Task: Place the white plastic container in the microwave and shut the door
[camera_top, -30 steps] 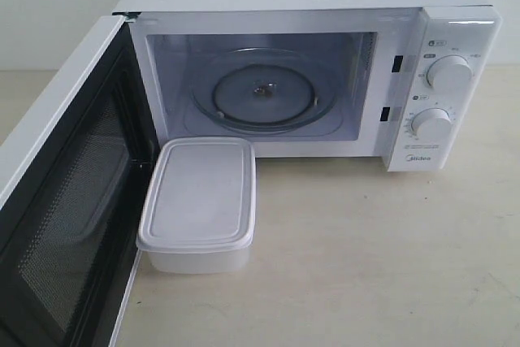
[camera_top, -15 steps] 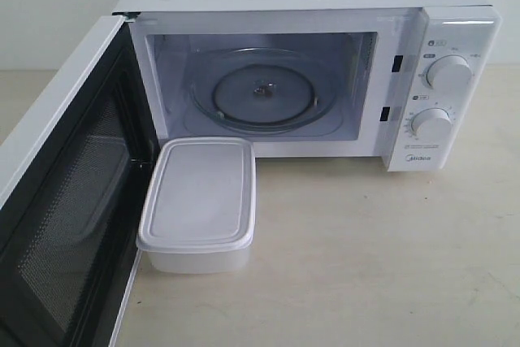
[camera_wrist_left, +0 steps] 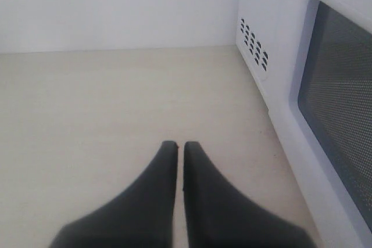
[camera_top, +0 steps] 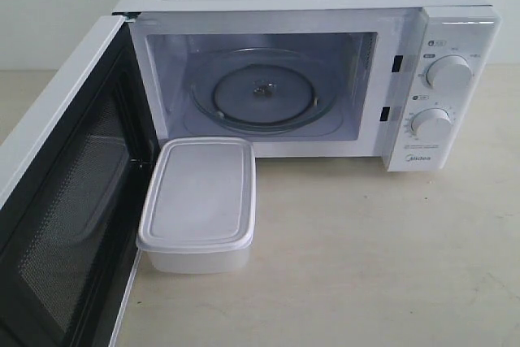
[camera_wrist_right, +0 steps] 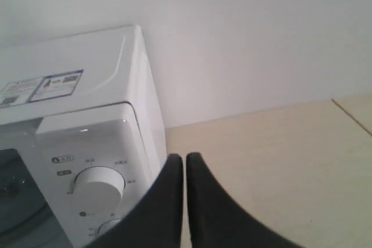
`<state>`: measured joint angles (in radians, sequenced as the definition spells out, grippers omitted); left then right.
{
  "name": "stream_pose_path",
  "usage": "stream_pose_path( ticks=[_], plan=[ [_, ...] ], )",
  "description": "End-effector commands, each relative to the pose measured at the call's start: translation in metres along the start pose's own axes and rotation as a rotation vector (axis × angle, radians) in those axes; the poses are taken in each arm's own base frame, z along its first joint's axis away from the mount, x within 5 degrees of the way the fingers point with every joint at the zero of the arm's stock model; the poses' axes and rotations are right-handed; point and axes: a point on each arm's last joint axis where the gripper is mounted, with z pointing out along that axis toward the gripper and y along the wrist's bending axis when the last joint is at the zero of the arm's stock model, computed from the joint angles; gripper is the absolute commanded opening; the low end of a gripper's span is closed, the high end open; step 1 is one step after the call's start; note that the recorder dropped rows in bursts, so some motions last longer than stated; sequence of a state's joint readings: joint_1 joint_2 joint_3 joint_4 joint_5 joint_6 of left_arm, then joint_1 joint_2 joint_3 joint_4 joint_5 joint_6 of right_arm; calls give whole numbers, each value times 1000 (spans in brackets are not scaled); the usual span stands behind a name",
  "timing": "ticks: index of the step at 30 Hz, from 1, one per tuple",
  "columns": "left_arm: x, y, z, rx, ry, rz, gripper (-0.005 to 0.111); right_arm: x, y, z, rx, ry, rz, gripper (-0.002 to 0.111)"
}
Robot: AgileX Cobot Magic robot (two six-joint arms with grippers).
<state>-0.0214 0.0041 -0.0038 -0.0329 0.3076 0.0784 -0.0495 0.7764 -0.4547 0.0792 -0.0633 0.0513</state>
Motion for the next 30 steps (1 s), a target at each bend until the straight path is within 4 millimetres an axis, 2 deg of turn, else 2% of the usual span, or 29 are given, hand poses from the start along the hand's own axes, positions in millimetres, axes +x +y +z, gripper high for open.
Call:
stream_pose_path(
  ticks=[1,4,6,8,11,15,21,24,27,30],
  plan=[
    [1,0,0,-3,-1,-4,4,29,-5,25,19,12,65,0],
    [1,0,0,-3,-1,-4,4,52,-5,32,-27,-71,74,0],
    [1,0,0,-3,-1,-4,4,63,5,33,-159,-158,-16,0],
    [1,0,0,-3,-1,-4,4,74,14,35,-275,-161,-99,0],
    [1,0,0,-3,-1,-4,4,92,24,41,-410,-87,-172,0],
    [1,0,0,-3,-1,-4,4,117,22,56,-418,43,-176,0],
    [1,0,0,-3,-1,-4,4,141,24,73,-473,39,-95,0],
    [1,0,0,-3,-1,-4,4,160,23,84,-485,130,-70,0],
    [1,0,0,-3,-1,-4,4,180,31,93,-599,253,22,0],
    [1,0,0,-3,-1,-4,4,191,42,102,-771,353,88,0]
  ],
)
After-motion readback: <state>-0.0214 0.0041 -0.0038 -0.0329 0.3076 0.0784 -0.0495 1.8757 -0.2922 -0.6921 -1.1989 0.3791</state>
